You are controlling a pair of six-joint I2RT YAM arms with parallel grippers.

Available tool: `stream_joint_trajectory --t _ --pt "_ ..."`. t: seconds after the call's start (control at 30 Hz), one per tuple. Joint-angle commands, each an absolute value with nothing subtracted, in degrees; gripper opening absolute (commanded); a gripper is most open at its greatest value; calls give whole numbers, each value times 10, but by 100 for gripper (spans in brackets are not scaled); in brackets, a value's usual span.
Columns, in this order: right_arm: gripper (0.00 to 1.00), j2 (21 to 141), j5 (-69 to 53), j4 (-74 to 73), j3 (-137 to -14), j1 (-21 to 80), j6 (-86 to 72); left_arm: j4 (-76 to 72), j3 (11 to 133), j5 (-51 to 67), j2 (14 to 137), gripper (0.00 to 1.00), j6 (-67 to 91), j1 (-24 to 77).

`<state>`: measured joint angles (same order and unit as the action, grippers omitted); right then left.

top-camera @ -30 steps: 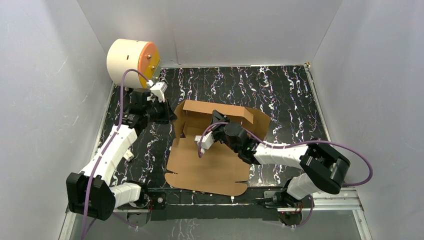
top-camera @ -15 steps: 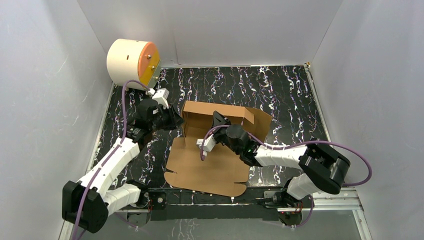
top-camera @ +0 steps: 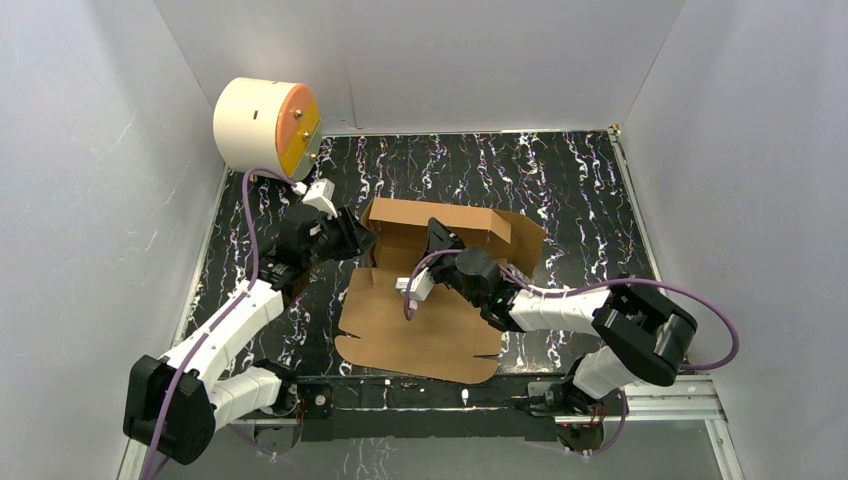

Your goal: Fold the paper box

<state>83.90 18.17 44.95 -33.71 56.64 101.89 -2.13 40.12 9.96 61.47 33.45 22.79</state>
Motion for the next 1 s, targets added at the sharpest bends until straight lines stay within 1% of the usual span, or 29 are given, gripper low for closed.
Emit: stream_joint_trajectory --t 0.0,0.1,0.47,0.53,0.67,0.83,0.97 --pt "0 846 172 454 -370 557 1054 -58 414 94 617 42 348 231" --pt "0 850 173 455 -374 557 1058 -65 415 104 619 45 356 236" --pt "0 854 176 460 -359 557 1050 -86 393 115 584 46 378 264" --pt "0 855 177 462 -358 557 1051 -94 388 111 595 45 378 265" --pt "0 851 178 463 -352 557 1050 -122 380 119 608 40 372 265" --pt "0 841 180 459 -346 557 1044 -128 385 117 588 41 362 264" --pt "0 835 183 455 -345 557 1043 -69 413 93 561 41 331 264"
